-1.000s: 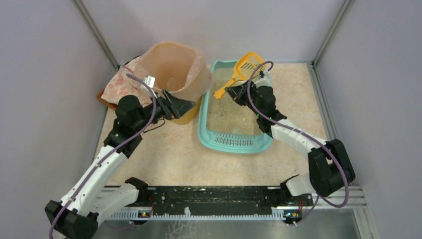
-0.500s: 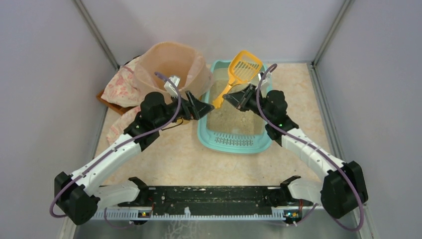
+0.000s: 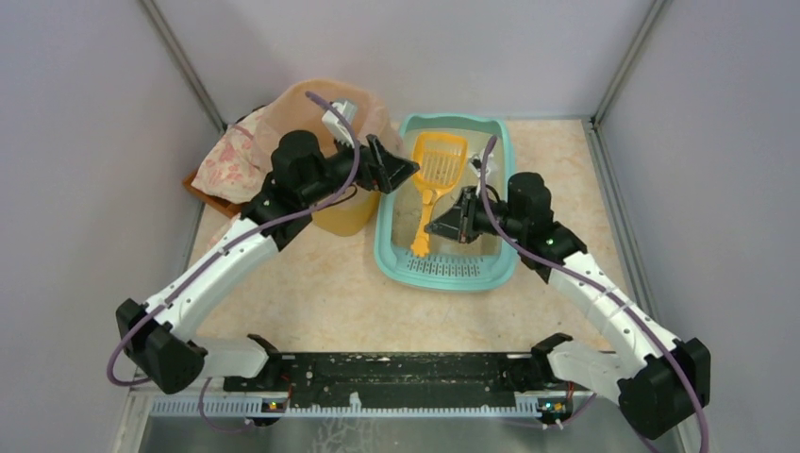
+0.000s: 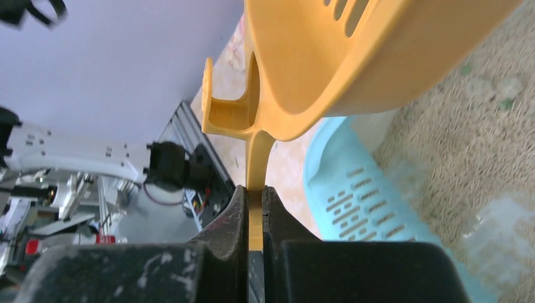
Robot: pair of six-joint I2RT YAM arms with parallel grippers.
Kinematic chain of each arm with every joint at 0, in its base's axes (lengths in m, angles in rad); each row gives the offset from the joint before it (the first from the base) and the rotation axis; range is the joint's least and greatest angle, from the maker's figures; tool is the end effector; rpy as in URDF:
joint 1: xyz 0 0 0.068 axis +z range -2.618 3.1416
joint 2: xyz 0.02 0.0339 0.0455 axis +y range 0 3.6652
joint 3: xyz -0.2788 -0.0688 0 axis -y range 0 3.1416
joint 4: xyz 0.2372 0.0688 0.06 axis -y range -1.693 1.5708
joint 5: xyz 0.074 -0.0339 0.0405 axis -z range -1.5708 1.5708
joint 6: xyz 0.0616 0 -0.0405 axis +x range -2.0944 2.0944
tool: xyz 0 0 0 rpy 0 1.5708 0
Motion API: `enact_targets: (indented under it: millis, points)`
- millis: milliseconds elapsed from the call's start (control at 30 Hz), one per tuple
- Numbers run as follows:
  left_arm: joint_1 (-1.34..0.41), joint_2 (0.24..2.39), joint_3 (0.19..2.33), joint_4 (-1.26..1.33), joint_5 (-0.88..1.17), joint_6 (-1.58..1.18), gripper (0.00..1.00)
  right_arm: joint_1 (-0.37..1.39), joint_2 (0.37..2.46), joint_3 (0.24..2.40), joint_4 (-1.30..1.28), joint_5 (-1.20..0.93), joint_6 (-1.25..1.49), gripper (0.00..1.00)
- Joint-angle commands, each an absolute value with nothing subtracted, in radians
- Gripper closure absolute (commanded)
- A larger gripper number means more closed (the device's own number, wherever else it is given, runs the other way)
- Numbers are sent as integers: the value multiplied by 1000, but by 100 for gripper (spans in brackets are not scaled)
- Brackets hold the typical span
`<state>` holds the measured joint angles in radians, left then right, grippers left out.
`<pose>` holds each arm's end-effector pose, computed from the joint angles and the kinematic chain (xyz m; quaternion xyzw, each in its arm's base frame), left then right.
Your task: Clean the litter box
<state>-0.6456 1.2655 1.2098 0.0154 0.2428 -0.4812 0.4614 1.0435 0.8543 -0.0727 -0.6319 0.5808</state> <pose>0.2387 -0.1984 0.4207 0.1424 0.7066 -0.4411 0.5347 0.2018 0.1410 0.3367 -0.1438 0.7641 0.5018 0.3791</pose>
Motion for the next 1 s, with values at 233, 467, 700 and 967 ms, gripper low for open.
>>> enact_targets:
  millis: [233,467,700,967]
  points:
    - [-652,1431,1407,-129,470,-305,4,469,835,904,-388,-804,362,100]
    - [-653,1468,1412,-91,602,-304,10,472,814,897,-451,-850,334,100]
    - [-656,1477,1396,30,732,-361,32,472,826,854,-440,-851,345,100]
    - [-661,1515,1385,89,820,-363,63,472,832,798,-411,-854,368,100]
